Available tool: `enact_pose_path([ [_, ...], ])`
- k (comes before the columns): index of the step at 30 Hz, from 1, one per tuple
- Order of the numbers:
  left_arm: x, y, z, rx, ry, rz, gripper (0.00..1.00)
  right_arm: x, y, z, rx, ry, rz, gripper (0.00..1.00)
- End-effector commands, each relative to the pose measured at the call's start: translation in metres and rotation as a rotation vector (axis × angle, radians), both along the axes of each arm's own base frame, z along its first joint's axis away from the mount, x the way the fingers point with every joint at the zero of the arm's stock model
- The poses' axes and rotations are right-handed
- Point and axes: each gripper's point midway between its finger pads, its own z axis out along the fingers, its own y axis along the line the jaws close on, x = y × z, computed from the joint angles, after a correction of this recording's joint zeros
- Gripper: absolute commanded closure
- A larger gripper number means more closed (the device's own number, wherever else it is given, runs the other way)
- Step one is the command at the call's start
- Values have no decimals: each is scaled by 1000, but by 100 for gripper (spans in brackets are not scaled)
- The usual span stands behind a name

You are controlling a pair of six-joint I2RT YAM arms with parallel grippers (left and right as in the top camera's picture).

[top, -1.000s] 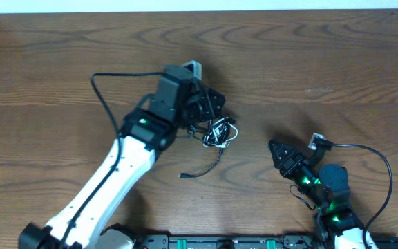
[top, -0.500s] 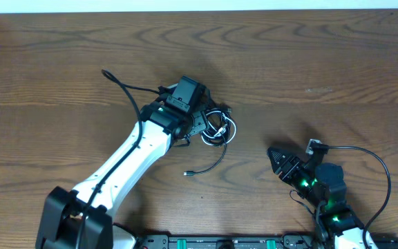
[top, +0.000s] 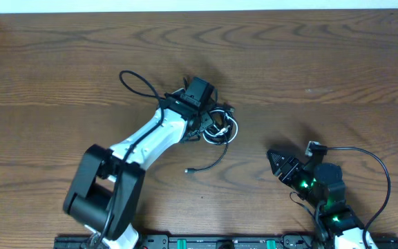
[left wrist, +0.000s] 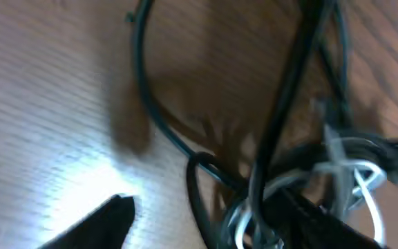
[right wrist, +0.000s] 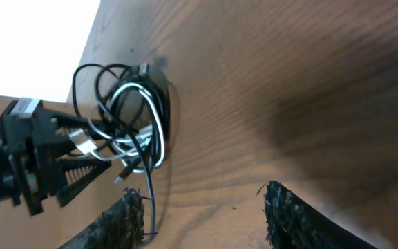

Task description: Untangle cables

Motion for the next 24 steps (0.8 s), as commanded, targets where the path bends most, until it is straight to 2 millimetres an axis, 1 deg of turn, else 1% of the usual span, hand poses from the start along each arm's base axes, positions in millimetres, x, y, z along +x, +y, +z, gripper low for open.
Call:
enact_pose_path([
  [1, 4, -7, -15, -11, 28, 18, 64, -1, -1, -2, -32, -11, 15, 45],
  [2, 3, -6, -19, -4, 39, 18, 73, -1, -1, -2, -36, -12, 18, 45],
  [5, -2, -4, -36, 19, 80, 15, 92, -1, -1, -2, -58, -28, 34, 45],
  [7, -6, -5, -44, 13, 108, 10, 92, -2, 2, 0, -74, -53, 72, 52],
  [9, -9, -11, -45, -18, 128, -10, 94, -2, 8, 6, -91, -87, 126, 54],
  [10, -9, -20, -38, -56, 120, -85, 93, -3, 19, 17, -84, -126, 200, 54],
  [13, -8, -33, -18, -108, 74, -221, 93, -4, 33, 37, -44, -128, 282, 55],
  [15, -9, -43, 2, -155, 31, -314, 93, -4, 39, 49, -30, -96, 318, 54],
  [16, -11, -51, 20, -196, -7, -387, 93, -4, 42, 60, -35, -79, 342, 53],
  [19, -15, -64, 58, -276, -90, -495, 92, -2, 39, 83, -83, -33, 352, 46],
  [22, -18, -69, 91, -319, -169, -534, 92, -1, 26, 94, -158, 79, 294, 45],
  [23, -19, -70, 101, -332, -194, -541, 93, -4, 21, 97, -199, 122, 293, 43],
  [24, -19, -70, 109, -340, -213, -545, 92, -6, 20, 101, -224, 139, 313, 40],
])
